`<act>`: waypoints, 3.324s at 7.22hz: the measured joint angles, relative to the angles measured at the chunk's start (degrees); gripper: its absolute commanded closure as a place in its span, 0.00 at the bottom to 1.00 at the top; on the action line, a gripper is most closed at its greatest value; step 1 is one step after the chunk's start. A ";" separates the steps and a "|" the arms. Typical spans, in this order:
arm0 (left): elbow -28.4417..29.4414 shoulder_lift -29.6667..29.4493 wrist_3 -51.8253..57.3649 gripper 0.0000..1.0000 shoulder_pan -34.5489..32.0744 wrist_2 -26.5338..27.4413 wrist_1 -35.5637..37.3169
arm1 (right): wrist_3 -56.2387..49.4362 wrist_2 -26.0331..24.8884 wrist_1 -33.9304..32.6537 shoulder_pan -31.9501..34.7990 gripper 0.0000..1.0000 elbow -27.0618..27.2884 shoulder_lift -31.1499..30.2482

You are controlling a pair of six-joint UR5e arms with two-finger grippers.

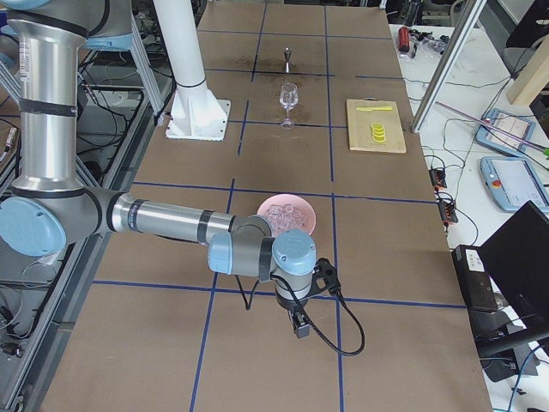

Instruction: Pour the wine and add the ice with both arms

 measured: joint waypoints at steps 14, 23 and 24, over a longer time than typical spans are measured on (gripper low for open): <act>-2.92 0.65 0.00 0.00 -0.62 0.42 8.77 | 17.21 -2.21 -1.39 -5.62 0.00 0.46 -0.77; -2.96 0.47 0.00 0.00 -0.55 0.42 8.70 | 17.43 -1.31 -1.27 -5.67 0.00 0.51 -1.21; -2.99 0.43 0.00 0.00 -0.56 0.42 8.70 | 17.43 -1.31 -1.27 -5.67 0.00 0.50 -1.21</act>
